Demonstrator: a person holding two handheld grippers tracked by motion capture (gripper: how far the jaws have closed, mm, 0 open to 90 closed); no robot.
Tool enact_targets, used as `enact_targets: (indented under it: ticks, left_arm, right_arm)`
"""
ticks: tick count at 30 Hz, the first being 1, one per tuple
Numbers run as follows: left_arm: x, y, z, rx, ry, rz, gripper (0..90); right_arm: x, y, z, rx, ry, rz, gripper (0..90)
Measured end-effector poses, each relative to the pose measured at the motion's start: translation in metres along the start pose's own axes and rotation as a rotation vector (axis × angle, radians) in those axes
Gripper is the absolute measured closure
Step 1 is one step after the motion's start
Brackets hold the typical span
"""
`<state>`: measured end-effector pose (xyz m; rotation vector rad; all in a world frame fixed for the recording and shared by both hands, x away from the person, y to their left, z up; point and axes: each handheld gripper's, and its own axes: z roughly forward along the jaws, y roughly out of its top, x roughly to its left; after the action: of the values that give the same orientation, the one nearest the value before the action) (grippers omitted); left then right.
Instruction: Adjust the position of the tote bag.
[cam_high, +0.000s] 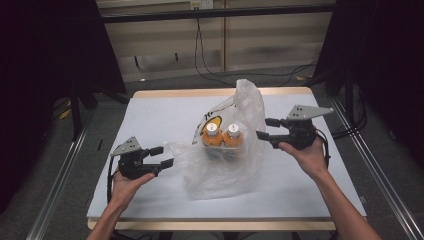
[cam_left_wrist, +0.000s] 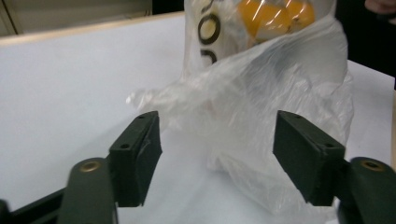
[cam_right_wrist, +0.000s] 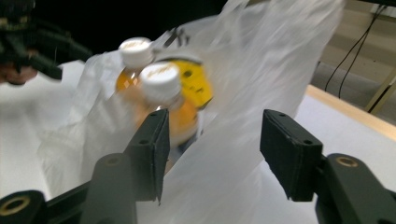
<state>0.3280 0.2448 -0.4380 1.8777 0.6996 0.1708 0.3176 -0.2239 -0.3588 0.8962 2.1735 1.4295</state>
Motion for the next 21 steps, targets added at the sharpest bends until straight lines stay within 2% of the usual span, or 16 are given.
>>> enact_targets:
  ticks: [1, 4, 7, 9, 10, 11, 13, 15, 16, 17, 18, 19, 20, 21]
  left_arm:
    - [0.0, -0.001, 0.006, -0.006, -0.029, -0.009, 27.1]
    - [-0.003, 0.003, 0.019, 0.01, -0.052, 0.002, 26.5]
    - [-0.007, 0.005, 0.032, 0.04, -0.043, 0.016, 28.2]
    - [-0.008, 0.006, 0.037, 0.047, -0.042, 0.03, 35.6]
    - [-0.009, 0.007, 0.039, 0.05, -0.041, 0.041, 42.3]
    - [-0.011, 0.007, 0.039, 0.05, -0.033, 0.052, 52.6]
    - [-0.012, 0.009, 0.036, 0.046, -0.046, 0.075, 71.9]
    - [-0.014, 0.011, 0.031, 0.042, -0.048, 0.096, 85.6]
    - [-0.014, 0.012, 0.028, 0.027, -0.057, 0.1, 89.9]
    - [-0.014, 0.012, 0.028, 0.027, -0.057, 0.1, 90.0]
    - [-0.015, 0.014, 0.02, 0.027, -0.062, 0.129, 90.0]
    - [-0.015, 0.014, 0.02, 0.027, -0.062, 0.129, 90.0]
    - [-0.018, 0.015, 0.014, 0.022, -0.082, 0.148, 90.0]
    - [-0.02, 0.015, 0.011, 0.031, -0.095, 0.165, 90.0]
  right_arm:
    - [-0.007, 0.008, 0.005, 0.008, -0.01, 0.004, 36.7]
    - [-0.012, 0.018, 0.014, 0.028, -0.04, -0.004, 31.0]
    - [-0.017, 0.024, 0.025, 0.034, -0.047, -0.003, 28.5]
    - [-0.019, 0.026, 0.033, 0.044, -0.036, -0.006, 28.8]
    - [-0.018, 0.027, 0.037, 0.044, -0.04, -0.007, 31.4]
    - [-0.017, 0.027, 0.039, 0.046, -0.047, -0.012, 38.6]
    - [-0.015, 0.026, 0.04, 0.028, -0.045, -0.008, 54.7]
    - [-0.017, 0.026, 0.035, 0.0, -0.047, -0.004, 70.0]
    - [-0.018, 0.027, 0.031, -0.018, -0.045, 0.003, 77.0]
    - [-0.02, 0.028, 0.026, -0.035, -0.044, 0.011, 82.5]
    - [-0.022, 0.029, 0.021, -0.047, -0.043, 0.017, 87.2]
    - [-0.022, 0.029, 0.021, -0.047, -0.043, 0.017, 87.2]
    - [-0.026, 0.028, 0.009, -0.058, -0.056, 0.025, 90.0]
    - [-0.028, 0.028, 0.006, -0.057, -0.065, 0.029, 90.0]
